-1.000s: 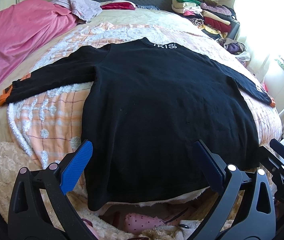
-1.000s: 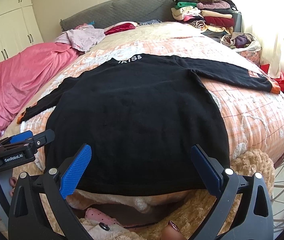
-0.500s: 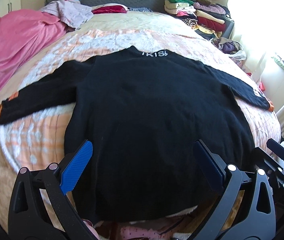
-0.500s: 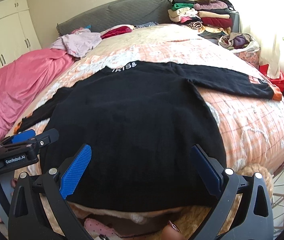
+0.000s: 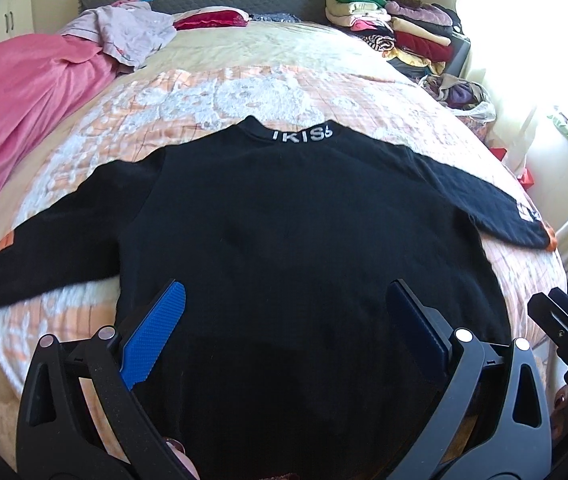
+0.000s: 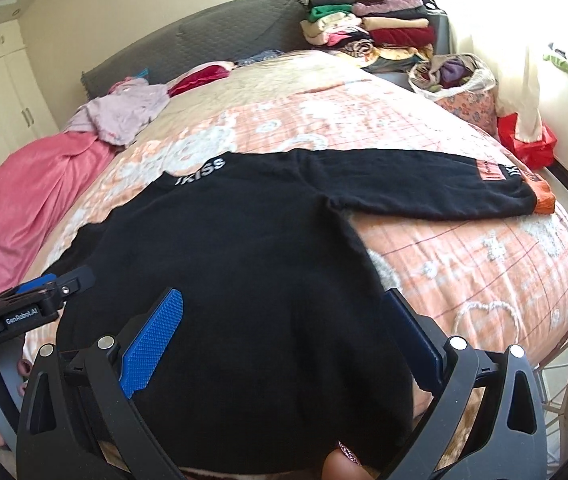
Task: Fold small clothes
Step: 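Reach the right tool to the orange-cuffed sleeve and grasp the cuff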
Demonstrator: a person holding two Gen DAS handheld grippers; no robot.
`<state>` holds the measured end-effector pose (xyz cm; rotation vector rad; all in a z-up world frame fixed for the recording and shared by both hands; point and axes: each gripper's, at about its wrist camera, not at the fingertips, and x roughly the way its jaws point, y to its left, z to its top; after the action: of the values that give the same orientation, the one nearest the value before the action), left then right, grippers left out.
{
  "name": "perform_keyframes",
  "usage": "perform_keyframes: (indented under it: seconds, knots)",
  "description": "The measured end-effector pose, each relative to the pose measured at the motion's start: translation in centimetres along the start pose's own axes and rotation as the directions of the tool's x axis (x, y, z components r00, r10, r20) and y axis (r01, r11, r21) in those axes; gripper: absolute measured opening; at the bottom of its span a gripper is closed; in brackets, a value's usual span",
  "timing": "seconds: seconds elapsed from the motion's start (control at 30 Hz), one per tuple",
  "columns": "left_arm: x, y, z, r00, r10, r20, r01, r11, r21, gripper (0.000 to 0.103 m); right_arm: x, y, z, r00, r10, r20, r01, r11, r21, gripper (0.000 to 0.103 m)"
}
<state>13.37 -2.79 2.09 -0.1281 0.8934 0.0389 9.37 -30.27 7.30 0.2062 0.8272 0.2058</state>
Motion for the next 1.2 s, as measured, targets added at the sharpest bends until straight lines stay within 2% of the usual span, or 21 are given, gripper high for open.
perform_keyframes:
  seconds: [0.4,0.73,1.2]
  knots:
    - [2.9,0.2,3.3,0.999,0.007,-0.037,-0.008,1.000,-0.024,0.095,2.6,-4.2,3.1,1.000,-0.027,-0.008,0.028,0.993,0.113,0.099]
    - [5.5,-0.4,5.3,0.997,0.013,-0.078,-0.014,1.000,-0.015,0.095,4.2,-8.5,4.8,0.996,-0.088,-0.026,0.092,0.973,0.211,0.099]
    - [9.2,-1.9,8.2,0.992,-0.014,-0.122,0.011,1.000,-0.024,0.095,5.3,-16.2,6.8,0.984,-0.173,-0.047,0.178,0.910,0.375,0.099]
